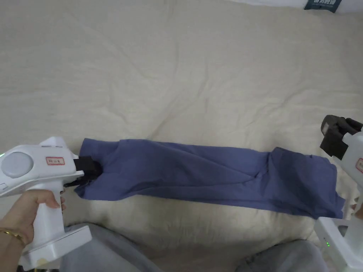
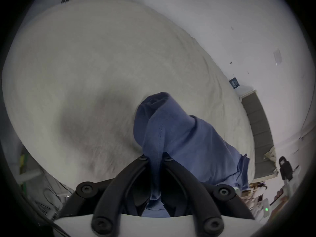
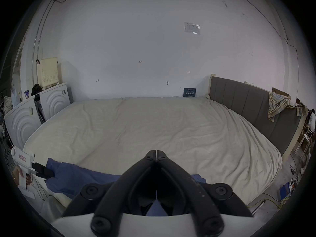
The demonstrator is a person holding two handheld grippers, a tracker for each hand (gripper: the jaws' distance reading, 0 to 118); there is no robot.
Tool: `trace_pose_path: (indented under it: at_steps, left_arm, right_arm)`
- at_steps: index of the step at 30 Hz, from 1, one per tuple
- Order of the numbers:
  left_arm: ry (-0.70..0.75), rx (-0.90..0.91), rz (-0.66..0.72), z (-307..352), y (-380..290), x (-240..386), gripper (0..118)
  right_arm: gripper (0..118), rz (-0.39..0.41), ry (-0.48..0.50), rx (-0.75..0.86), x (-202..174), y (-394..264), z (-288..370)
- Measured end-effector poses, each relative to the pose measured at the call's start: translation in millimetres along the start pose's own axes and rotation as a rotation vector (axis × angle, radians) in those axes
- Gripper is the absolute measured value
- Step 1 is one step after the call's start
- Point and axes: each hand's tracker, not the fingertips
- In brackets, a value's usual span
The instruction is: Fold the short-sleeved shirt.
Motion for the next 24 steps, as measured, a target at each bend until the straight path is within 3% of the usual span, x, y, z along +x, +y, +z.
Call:
trace_pose_path:
  at_steps: [7,11,19,24]
  left_arm:
    - [-0.088,0.134,-0.223,61.6,0.1,87.8,10]
    - [-0.16,0.158,-0.333,64.7,-13.7,144.8,10]
    - [-0.284,-0.049,-0.459,-21.3,-72.2,250.4,10]
    - [-0.244,-0.175,-0.456,-91.0,-111.1,290.5,13]
  right_arm:
    - [2,-0.031,0.003,0.042,18.7,2.8,17.8]
    - [2,-0.063,0.01,0.073,29.2,0.6,28.7]
    - [2,-0.101,-0.013,0.124,53.3,-2.1,45.7]
    - [2,-0.13,-0.042,0.106,71.3,-8.7,47.8]
